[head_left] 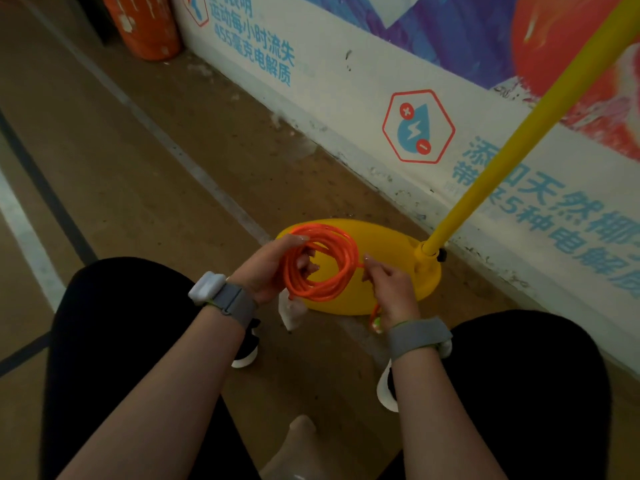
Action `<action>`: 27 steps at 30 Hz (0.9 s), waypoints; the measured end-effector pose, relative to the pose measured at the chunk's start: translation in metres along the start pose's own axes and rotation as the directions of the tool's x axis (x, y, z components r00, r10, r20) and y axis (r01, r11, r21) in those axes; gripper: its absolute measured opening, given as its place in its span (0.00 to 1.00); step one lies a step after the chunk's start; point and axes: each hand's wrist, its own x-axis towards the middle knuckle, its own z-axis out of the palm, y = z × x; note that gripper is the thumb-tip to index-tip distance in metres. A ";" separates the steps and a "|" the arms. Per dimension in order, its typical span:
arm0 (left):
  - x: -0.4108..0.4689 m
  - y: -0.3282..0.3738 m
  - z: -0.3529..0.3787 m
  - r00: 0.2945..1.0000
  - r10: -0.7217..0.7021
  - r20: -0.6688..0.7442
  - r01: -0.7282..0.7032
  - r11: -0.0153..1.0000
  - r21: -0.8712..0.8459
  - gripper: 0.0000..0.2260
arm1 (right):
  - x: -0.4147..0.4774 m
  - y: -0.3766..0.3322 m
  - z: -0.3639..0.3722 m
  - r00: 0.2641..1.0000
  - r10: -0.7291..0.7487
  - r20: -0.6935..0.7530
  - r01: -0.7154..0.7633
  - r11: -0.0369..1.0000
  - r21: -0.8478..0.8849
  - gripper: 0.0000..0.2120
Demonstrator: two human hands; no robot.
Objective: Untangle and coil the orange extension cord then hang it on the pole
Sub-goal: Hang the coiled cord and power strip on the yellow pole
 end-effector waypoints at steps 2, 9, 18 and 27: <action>0.004 -0.003 0.004 0.995 0.047 -0.084 -0.043 0.998 0.052 0.10 | 0.001 -0.005 -0.005 0.998 0.000 0.058 -0.001 1.000 0.022 0.19; 0.005 0.012 0.013 0.944 0.298 -0.139 -0.263 0.938 0.223 0.13 | -0.012 -0.047 -0.022 0.990 -0.078 0.119 0.068 0.994 0.082 0.18; 0.007 0.079 0.056 0.840 0.541 -0.039 -0.476 0.770 0.425 0.06 | -0.023 -0.130 -0.033 0.945 -0.295 0.140 0.282 0.954 0.105 0.15; 0.015 0.178 0.132 0.708 0.672 0.215 -0.688 0.591 0.421 0.09 | -0.019 -0.233 -0.067 0.808 -0.585 0.064 0.587 0.791 -0.174 0.11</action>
